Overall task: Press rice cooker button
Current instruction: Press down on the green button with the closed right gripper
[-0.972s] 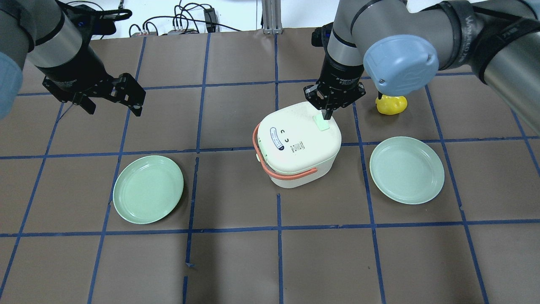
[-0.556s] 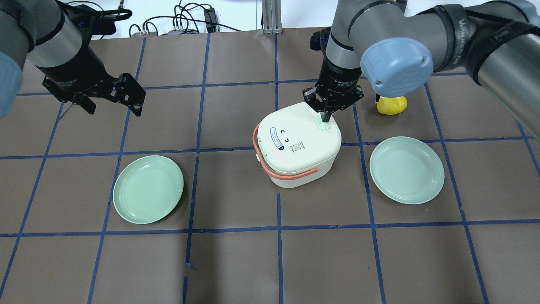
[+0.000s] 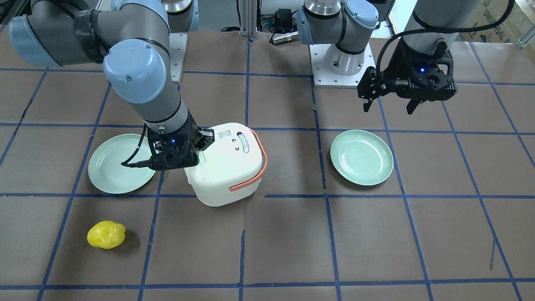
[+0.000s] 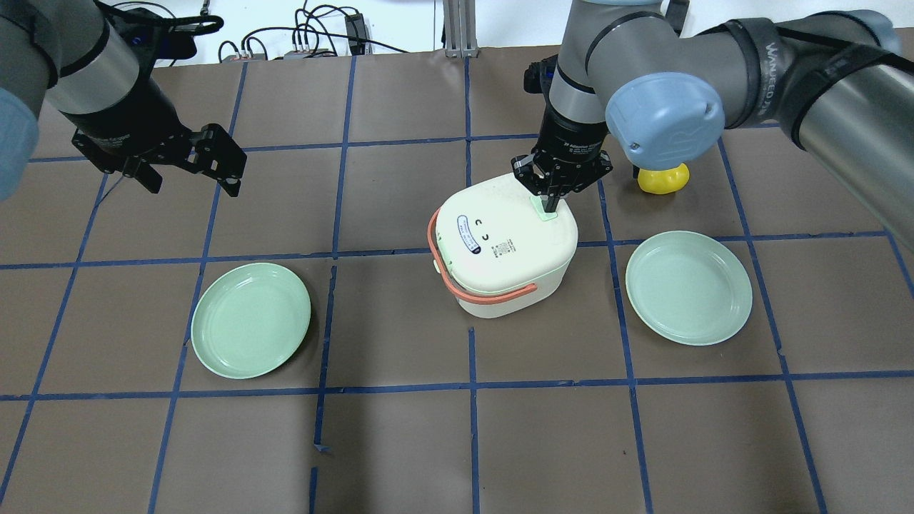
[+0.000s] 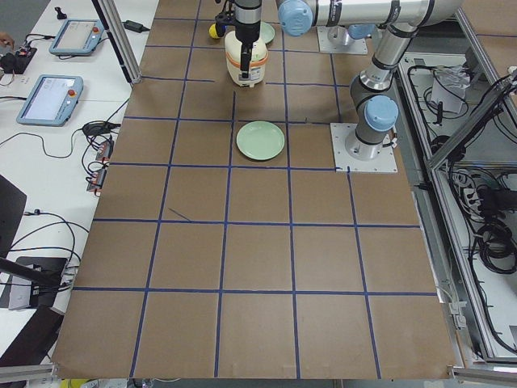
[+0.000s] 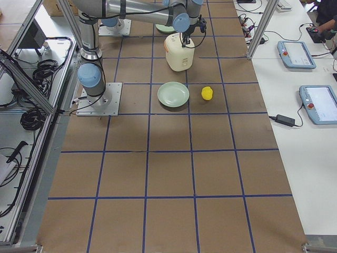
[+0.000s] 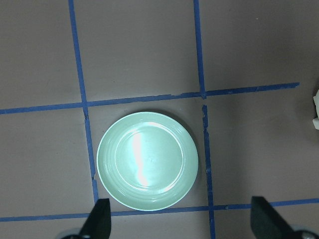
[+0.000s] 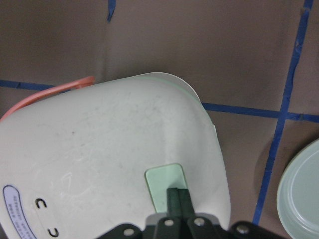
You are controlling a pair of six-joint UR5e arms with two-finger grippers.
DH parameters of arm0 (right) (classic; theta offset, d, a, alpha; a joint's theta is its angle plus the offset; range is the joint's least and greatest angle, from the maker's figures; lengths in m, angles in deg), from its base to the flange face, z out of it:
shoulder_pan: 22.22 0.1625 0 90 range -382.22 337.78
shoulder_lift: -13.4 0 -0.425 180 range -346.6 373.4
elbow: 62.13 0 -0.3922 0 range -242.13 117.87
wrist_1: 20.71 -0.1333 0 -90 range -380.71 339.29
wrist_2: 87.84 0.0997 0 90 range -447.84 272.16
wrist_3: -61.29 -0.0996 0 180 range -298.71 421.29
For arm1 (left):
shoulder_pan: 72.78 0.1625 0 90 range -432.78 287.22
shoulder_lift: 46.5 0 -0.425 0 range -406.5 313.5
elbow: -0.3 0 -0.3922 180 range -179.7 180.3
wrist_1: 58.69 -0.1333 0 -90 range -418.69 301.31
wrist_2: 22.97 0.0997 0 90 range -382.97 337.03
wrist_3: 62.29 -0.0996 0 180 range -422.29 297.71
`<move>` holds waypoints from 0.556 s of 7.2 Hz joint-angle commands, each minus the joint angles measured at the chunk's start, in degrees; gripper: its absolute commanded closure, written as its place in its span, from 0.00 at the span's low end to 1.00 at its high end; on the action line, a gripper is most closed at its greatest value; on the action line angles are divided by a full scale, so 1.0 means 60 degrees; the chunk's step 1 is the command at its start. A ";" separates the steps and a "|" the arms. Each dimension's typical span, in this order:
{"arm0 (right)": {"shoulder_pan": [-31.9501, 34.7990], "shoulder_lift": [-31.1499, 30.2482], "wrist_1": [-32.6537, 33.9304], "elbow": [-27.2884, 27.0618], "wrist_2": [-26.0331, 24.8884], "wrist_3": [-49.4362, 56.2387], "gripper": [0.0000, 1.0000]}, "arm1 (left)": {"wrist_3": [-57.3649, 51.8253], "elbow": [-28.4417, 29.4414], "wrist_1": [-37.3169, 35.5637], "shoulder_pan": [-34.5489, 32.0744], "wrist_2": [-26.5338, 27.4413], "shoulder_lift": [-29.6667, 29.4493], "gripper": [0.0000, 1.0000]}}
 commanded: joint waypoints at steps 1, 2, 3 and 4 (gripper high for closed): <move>0.0000 0.0052 0.0052 -0.0015 0.0000 0.0010 0.94 | 0.0000 0.0000 0.0000 0.0000 0.0000 0.0000 0.00; 0.0000 0.0052 0.0066 -0.0015 0.0000 0.0010 0.94 | 0.0000 0.0000 0.0000 0.0000 0.0000 0.0000 0.00; 0.0000 0.0008 0.0067 0.0057 0.0000 -0.0120 0.94 | 0.0000 0.0000 0.0000 0.0000 0.0000 0.0000 0.00; 0.0058 -0.0166 -0.0107 0.0189 -0.0044 -0.0180 0.79 | 0.0000 0.0000 0.0000 0.0000 0.0000 0.0000 0.00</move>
